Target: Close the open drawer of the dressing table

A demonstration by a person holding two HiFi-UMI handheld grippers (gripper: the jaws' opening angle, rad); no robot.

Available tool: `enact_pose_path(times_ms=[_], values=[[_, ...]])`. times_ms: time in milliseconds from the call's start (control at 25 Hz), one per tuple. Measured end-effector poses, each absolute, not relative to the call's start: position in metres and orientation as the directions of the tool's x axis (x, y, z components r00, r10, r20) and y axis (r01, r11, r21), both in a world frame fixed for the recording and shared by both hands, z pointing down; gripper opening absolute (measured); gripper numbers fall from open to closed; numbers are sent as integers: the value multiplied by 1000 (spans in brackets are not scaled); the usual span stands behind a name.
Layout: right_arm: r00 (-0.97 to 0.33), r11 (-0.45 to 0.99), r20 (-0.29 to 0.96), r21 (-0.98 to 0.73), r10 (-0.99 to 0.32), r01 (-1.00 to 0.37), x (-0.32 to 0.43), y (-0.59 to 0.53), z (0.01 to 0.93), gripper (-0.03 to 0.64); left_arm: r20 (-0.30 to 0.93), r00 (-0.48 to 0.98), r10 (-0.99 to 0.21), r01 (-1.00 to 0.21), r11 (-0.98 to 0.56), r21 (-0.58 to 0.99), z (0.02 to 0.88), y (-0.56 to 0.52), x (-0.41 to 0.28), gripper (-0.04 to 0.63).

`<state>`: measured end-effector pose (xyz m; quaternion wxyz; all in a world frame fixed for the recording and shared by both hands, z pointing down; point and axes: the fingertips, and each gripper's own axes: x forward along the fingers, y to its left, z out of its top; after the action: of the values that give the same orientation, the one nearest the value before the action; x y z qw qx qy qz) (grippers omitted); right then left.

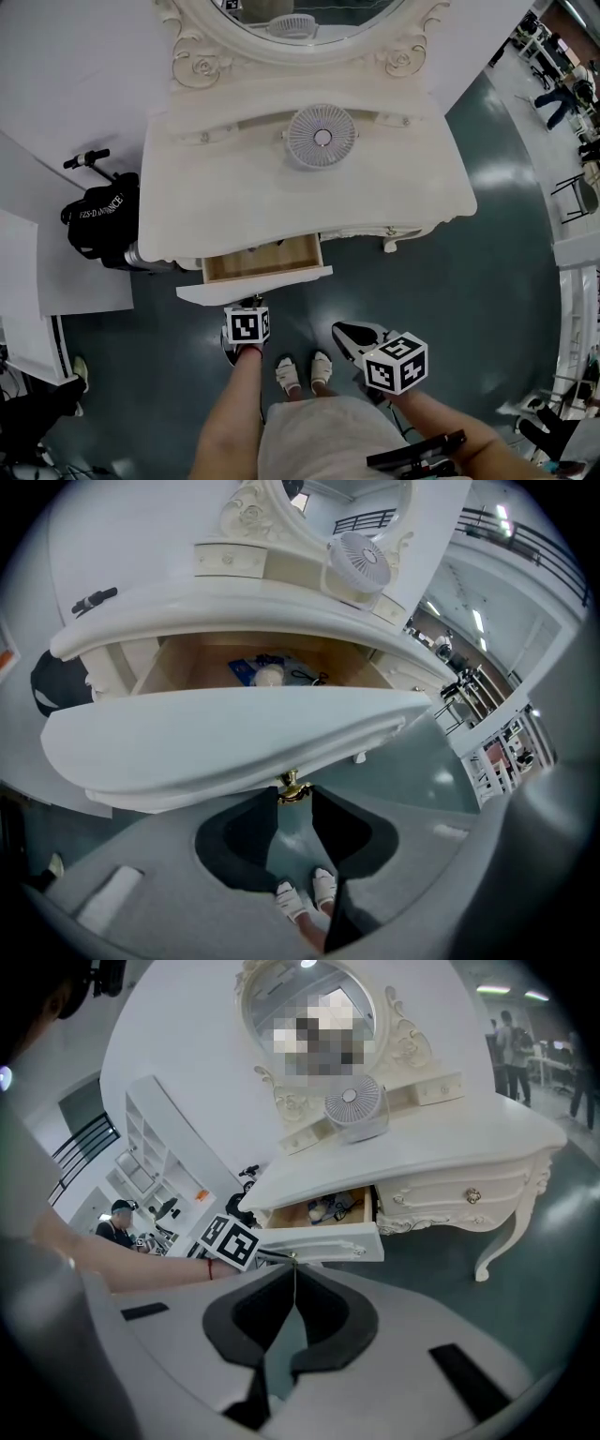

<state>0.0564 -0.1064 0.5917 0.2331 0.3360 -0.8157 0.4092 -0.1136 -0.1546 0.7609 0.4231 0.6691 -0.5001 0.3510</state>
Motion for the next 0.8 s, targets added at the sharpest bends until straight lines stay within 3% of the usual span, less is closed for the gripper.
enact_pose_path(times_ms=[800], values=[[-645, 403, 669, -511, -368, -760, 63, -115, 601, 17, 888, 265, -376, -963, -158, 220, 759, -217, -122, 118]])
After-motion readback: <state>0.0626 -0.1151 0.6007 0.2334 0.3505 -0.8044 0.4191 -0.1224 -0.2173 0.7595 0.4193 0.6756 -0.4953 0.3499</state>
